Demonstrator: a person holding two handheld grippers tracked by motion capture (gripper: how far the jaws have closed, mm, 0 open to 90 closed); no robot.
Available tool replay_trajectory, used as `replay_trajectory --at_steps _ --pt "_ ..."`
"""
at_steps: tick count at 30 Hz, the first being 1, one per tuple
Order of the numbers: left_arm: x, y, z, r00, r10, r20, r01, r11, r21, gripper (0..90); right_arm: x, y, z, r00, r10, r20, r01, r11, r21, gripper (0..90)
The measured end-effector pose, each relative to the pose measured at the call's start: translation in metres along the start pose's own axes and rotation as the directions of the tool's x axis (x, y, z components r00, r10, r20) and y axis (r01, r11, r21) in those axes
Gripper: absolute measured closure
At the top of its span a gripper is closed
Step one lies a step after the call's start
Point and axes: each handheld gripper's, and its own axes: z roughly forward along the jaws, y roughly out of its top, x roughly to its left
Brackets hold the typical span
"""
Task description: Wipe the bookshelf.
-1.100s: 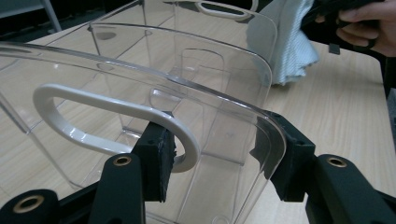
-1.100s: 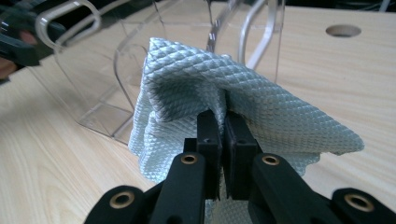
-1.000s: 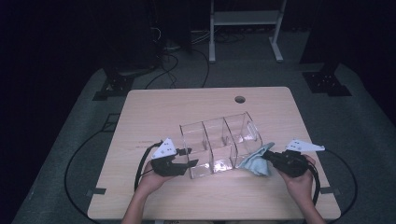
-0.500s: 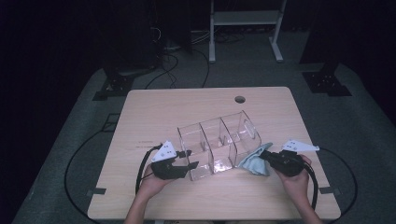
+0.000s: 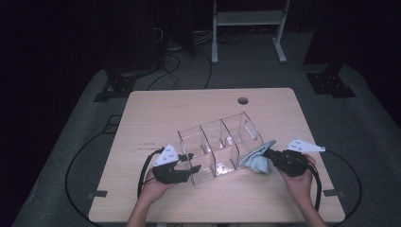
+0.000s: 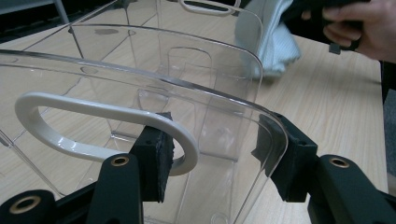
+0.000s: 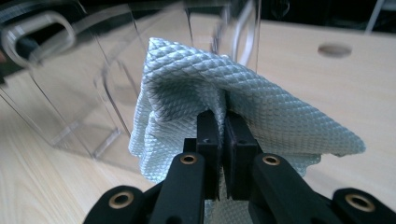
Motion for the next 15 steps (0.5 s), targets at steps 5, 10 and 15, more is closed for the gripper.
replay_trajectory --at_steps 5,10,15 --pt "-0.001 0.000 0.000 1.0000 0.000 -0.010 0.000 1.0000 0.003 46.7 -0.002 0.003 0.002 1.0000 0.005 -0.005 -0.005 1.000 -0.015 85.5" --pt "0.001 -0.001 0.000 1.0000 0.002 -0.007 -0.002 1.0000 0.002 46.7 -0.006 -0.016 0.017 0.9999 0.014 0.007 -0.014 0.998 0.067 85.5" --pt "0.001 -0.002 -0.001 1.0000 0.005 -0.007 -0.006 1.0000 -0.004 46.6 -0.005 -0.016 0.017 0.9998 0.018 0.010 -0.019 0.998 0.056 85.5"
